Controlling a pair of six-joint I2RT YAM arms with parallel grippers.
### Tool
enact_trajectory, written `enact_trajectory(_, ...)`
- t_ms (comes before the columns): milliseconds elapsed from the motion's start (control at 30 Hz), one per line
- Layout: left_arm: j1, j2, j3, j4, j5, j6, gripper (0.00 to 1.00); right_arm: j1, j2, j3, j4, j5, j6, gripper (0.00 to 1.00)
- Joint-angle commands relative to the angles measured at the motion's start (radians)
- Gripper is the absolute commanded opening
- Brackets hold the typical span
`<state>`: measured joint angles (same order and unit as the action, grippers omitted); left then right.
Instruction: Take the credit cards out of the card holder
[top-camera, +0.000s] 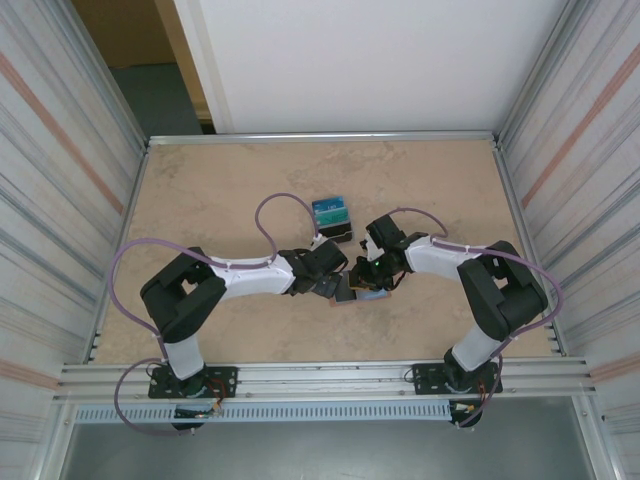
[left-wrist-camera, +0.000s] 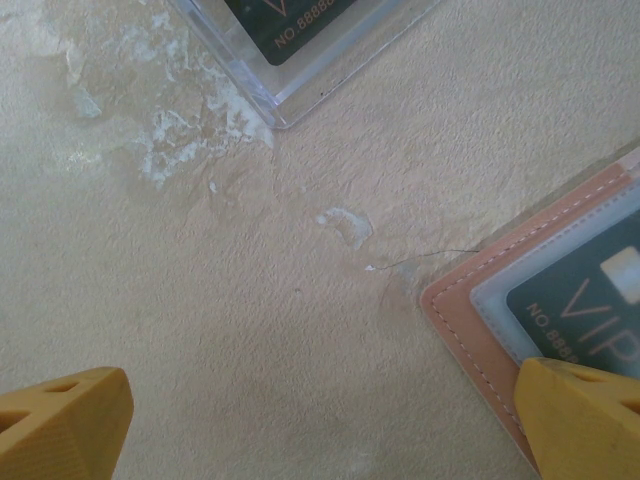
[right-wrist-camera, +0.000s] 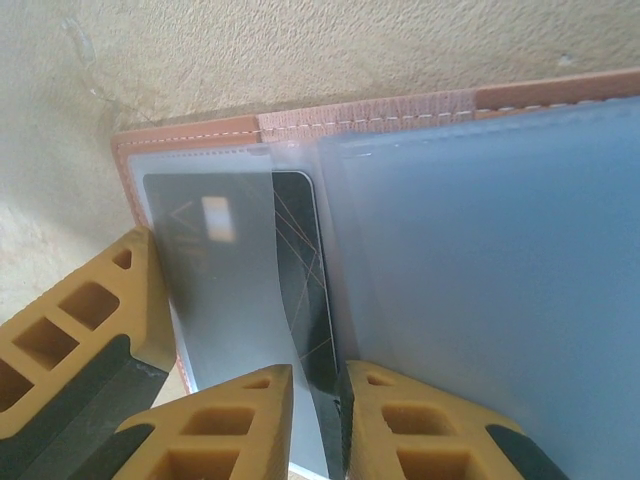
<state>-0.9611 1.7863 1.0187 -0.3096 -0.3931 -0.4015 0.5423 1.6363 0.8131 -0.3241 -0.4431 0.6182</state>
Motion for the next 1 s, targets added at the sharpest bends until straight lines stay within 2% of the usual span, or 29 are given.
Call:
enact_trajectory(0,0.007,0.026,-0.005,-0.044,-0.013,-0.007,0.99,-0.01,0.004,-0.022,-0.018,0.02,0.008,0.21)
enact_trajectory(267,0.007,0.03,-0.001,-0.051,-0.015,-0.008,0.98,-0.01,-0.025,-0.04,-0.018,0.023,0.007,0.22)
enact_trajectory(533,0.007,0.036,0.004,-0.065,-0.014,-0.005,0.99,-0.013,0.021,-0.049,0.036,-0.014,0.023,0.24)
enact_trajectory(767,0.001,0.038,0.005,-0.08,-0.017,-0.007,0.99,-0.058,-0.013,-0.116,0.23,-0.215,0.059,0.15)
enact_trajectory(967,-0.002,0.041,0.007,-0.089,-0.02,-0.01,0.99,-0.121,-0.072,-0.182,0.365,-0.344,0.095,0.13)
